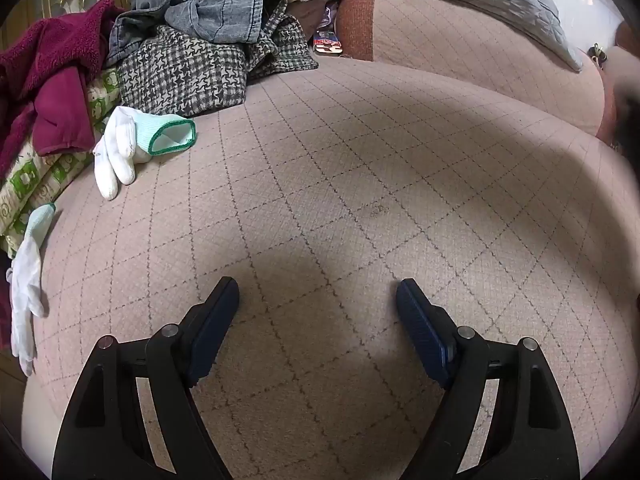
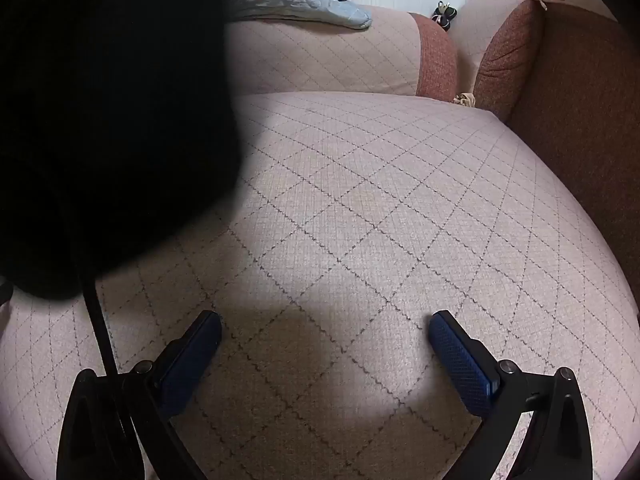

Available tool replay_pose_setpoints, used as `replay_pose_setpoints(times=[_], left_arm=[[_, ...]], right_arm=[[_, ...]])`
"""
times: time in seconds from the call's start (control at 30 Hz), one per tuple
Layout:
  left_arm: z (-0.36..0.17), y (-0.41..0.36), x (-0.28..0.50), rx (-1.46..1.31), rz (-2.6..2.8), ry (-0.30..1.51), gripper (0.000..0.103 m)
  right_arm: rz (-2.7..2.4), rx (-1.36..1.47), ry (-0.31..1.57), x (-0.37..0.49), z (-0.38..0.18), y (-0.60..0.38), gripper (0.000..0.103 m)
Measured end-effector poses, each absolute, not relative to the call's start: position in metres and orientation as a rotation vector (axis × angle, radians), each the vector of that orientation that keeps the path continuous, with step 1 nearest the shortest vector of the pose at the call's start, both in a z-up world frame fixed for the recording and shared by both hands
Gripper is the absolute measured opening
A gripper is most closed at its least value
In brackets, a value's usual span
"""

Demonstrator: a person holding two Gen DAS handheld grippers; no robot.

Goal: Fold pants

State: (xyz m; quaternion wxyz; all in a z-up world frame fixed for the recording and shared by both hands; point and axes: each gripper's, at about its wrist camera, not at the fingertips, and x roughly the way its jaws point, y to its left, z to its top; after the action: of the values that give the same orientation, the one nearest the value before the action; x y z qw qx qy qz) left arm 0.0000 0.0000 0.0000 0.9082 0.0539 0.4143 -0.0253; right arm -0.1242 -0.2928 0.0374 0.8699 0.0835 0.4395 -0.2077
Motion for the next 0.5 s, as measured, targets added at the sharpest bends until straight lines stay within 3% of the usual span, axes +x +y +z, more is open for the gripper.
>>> replay_pose_setpoints(times=[0.5], left_arm=[[-0.0015,0.0016,0.0021,0.108,-0.054,0.854,0.082]], right_arm=[[-0.436,0.169,0.926,-0.1215,0.0343,-0.2967,0.103]])
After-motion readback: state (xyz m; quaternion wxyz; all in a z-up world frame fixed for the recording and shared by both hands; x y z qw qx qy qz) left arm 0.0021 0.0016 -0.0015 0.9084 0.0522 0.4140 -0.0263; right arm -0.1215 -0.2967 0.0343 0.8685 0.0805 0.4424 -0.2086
